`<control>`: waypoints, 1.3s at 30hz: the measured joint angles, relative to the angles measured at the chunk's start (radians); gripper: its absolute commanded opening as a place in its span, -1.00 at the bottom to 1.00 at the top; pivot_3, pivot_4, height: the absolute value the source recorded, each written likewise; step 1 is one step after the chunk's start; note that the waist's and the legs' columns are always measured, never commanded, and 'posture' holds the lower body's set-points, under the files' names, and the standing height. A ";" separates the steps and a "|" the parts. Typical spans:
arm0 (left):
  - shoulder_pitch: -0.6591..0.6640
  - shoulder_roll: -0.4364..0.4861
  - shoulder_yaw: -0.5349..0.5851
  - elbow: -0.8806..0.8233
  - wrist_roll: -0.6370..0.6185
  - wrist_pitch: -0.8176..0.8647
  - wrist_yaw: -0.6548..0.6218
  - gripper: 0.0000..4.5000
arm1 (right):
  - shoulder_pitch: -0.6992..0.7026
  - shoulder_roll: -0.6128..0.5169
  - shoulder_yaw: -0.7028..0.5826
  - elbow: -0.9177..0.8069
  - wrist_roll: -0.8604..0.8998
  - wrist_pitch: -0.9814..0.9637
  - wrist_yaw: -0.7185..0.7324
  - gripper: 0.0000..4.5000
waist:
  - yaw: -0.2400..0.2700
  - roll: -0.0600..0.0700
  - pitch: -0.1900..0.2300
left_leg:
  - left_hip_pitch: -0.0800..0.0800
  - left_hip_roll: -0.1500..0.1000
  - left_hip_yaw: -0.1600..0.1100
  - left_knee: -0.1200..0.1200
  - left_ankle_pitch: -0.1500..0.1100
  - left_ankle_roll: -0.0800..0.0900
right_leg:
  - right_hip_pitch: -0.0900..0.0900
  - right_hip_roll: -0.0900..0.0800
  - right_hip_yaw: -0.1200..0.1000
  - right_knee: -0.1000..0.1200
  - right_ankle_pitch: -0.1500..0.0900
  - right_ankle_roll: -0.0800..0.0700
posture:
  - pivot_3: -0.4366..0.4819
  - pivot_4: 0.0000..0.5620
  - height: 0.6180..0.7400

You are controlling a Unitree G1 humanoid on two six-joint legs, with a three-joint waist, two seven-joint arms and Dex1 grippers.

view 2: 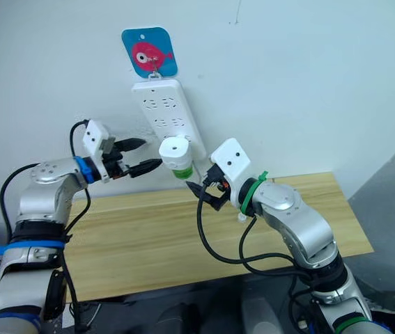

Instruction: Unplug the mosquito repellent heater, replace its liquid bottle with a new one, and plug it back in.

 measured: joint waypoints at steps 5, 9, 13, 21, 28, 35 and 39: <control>0.182 0.092 0.013 -0.208 -0.051 0.062 -0.068 0.94 | 0.005 0.018 0.015 -0.028 0.028 0.000 0.031 -0.03 | 0.006 0.000 0.000 | 0.000 0.001 0.000 0.000 0.000 0.000 | 0.000 0.000 0.000 0.000 0.000 0.000 | -0.40 -0.39 1.00; 0.283 0.123 0.032 -0.395 -0.158 0.186 -0.108 0.94 | 0.004 0.049 0.018 -0.025 0.027 -0.002 0.033 -0.65 | 0.030 0.000 0.000 | 0.000 0.001 0.000 0.000 0.000 0.000 | 0.000 0.000 0.000 -0.001 0.000 0.000 | -0.37 -0.39 1.00; 0.355 0.146 0.038 -0.588 -0.256 0.295 -0.129 0.94 | -0.005 0.084 0.033 0.027 -0.004 -0.038 0.007 -0.98 | 0.043 0.000 0.000 | 0.000 0.000 0.000 0.000 0.000 0.000 | 0.001 0.000 0.000 -0.003 0.000 0.000 | -0.35 -0.39 1.00; 0.353 0.145 0.038 -0.651 -0.285 0.347 -0.084 0.94 | -0.016 0.138 0.039 0.140 -0.094 -0.087 -0.075 -0.98 | 0.059 0.000 0.000 | 0.000 0.000 0.002 0.000 0.000 -0.001 | 0.001 0.000 0.001 -0.003 0.000 0.000 | -0.35 -0.40 1.00; 0.328 0.141 0.035 -0.643 -0.283 0.341 -0.084 0.94 | -0.020 0.145 0.034 0.172 -0.131 -0.107 -0.093 -0.98 | 0.059 0.000 0.000 | 0.000 0.000 0.002 0.000 0.000 -0.001 | 0.001 0.000 0.001 -0.003 0.000 0.000 | -0.36 -0.41 1.00; 0.327 0.137 0.026 -0.643 -0.283 0.338 -0.084 0.94 | -0.022 0.159 0.033 0.186 -0.143 -0.115 -0.102 -0.98 | 0.059 0.000 0.000 | 0.000 0.001 0.002 0.000 0.000 -0.001 | 0.001 0.000 0.001 -0.003 0.000 0.000 | -0.36 -0.41 1.00; 0.323 0.137 0.026 -0.640 -0.282 0.334 -0.084 0.94 | -0.023 0.162 0.032 0.201 -0.160 -0.130 -0.107 -0.98 | 0.059 0.000 0.000 | 0.000 0.001 0.002 0.000 0.000 -0.001 | 0.001 0.000 0.001 -0.003 0.000 0.000 | -0.36 -0.41 1.00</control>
